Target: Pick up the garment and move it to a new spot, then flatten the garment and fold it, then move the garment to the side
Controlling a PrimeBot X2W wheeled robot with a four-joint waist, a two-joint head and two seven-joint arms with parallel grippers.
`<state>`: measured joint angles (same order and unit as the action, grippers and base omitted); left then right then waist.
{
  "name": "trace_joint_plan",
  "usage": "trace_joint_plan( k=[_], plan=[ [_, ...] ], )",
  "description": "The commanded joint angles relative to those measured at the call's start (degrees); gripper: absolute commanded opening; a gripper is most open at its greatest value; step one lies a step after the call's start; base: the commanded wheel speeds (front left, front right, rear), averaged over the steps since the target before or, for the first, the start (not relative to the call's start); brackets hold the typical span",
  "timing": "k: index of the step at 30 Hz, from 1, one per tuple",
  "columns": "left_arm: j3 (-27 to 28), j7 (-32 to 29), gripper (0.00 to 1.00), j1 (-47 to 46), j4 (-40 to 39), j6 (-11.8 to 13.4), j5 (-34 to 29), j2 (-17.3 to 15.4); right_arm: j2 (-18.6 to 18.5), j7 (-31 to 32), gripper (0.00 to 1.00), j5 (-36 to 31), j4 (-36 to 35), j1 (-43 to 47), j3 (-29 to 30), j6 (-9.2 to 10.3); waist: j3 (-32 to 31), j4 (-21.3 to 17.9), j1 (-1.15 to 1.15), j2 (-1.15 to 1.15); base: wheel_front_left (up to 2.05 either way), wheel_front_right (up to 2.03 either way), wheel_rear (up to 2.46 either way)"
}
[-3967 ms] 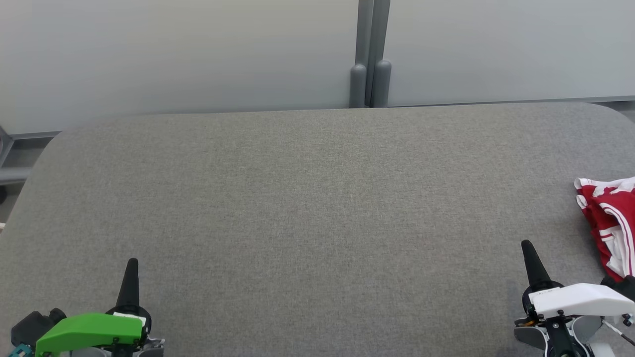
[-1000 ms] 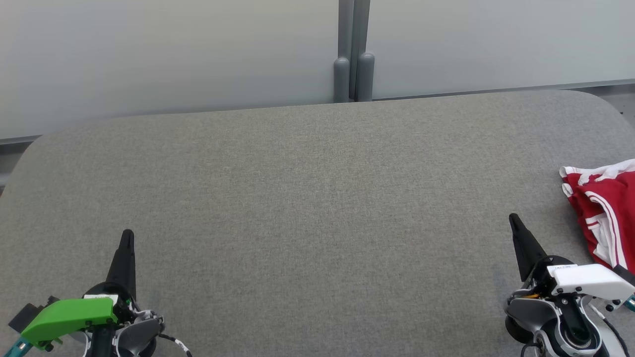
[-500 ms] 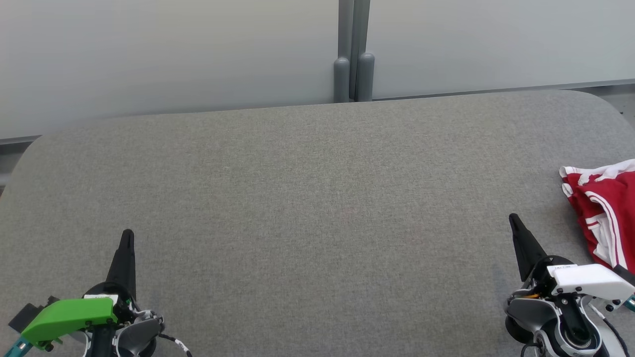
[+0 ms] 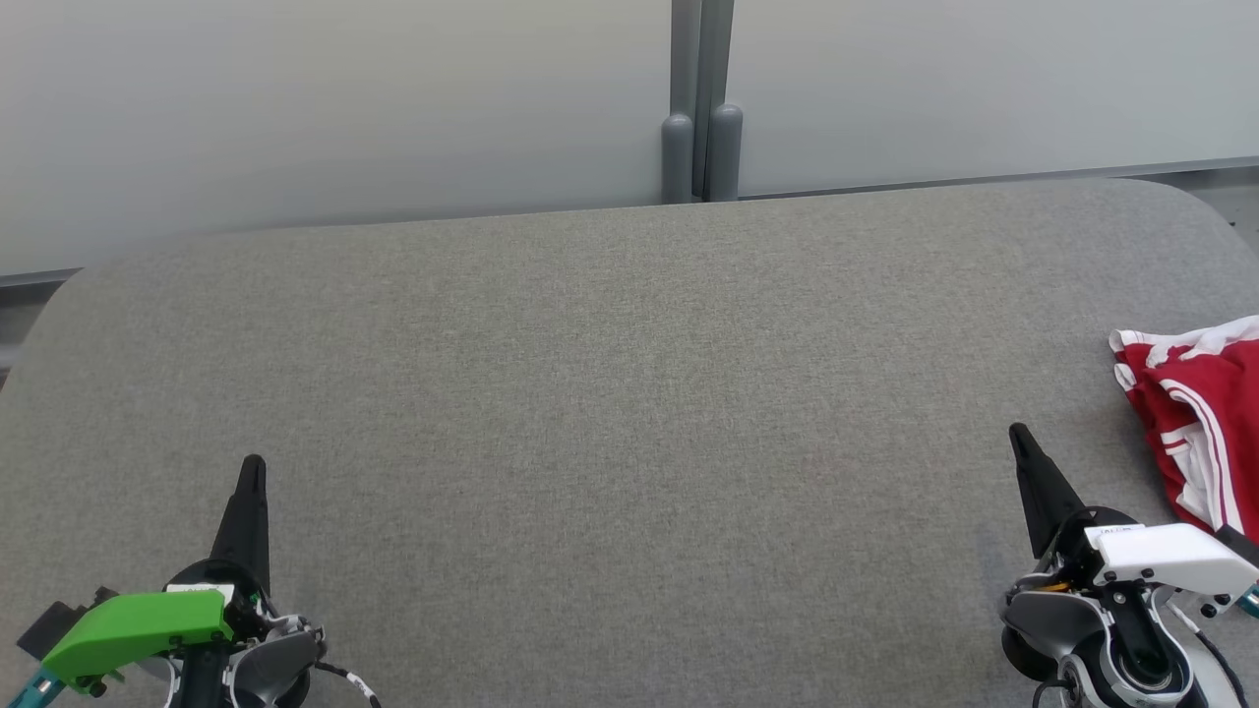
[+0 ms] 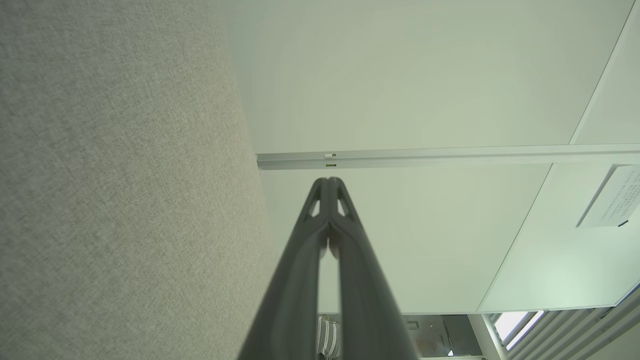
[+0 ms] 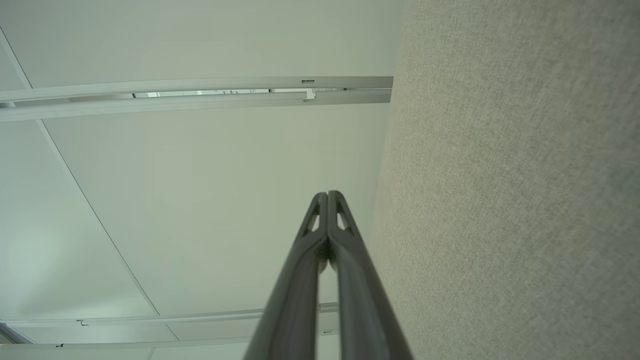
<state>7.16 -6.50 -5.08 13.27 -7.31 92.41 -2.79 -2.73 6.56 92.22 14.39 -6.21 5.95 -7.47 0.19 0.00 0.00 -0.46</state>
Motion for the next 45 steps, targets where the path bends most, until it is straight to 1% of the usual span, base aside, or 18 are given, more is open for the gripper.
trace_joint_plan(
  k=[1,45],
  plan=[
    [0.05,-0.14,0.0,-0.59,-0.17,-0.44,0.08,-0.01,-0.29,0.24,0.0,0.46,-0.25,-0.59,-0.1,-0.03,0.0,0.0,0.0,0.46,0.0,0.0,0.0],
    [0.03,-0.12,0.0,-0.58,-0.18,-0.43,0.08,-0.02,-0.29,0.24,0.0,0.47,-0.25,-0.58,-0.1,-0.03,0.0,0.0,0.0,0.46,0.0,0.0,0.0]
  ],
)
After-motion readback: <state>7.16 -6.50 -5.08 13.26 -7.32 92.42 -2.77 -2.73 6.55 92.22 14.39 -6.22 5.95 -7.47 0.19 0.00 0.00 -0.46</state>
